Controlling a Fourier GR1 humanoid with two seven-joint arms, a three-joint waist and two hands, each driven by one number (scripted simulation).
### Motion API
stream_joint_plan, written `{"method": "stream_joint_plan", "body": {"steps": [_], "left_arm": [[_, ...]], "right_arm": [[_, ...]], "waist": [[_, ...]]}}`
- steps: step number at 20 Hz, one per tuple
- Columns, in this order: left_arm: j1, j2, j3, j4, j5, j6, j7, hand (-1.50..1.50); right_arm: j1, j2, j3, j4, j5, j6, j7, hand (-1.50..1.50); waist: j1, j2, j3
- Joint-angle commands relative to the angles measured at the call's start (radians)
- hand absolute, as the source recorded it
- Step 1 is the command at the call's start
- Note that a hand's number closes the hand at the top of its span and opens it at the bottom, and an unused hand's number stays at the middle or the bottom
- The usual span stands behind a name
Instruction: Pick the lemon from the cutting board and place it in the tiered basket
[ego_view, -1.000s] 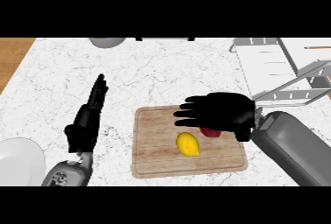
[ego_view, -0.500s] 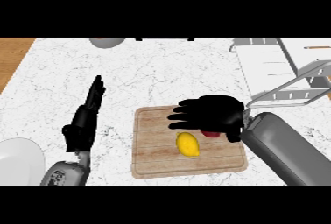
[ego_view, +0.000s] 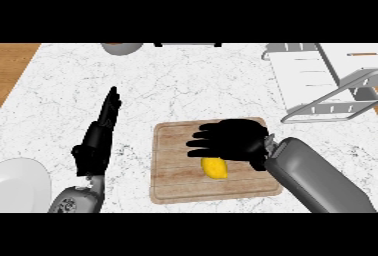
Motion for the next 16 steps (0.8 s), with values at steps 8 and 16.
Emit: {"method": "stream_joint_plan", "body": {"steps": [8,16], "left_arm": [[0.024,0.020,0.057,-0.005,0.015,-0.057,-0.029,0.00],[0.026,-0.042,0.018,0.017,-0.047,-0.024,-0.036,0.00]], "right_arm": [[0.065,0.057,0.020,0.060,0.099,-0.006,-0.054,-1.50],[0.065,0.120,-0.004,0.125,0.145,-0.019,-0.078,-1.50]], "waist": [[-0.001,0.000,0.000],[-0.001,0.000,0.000]]}}
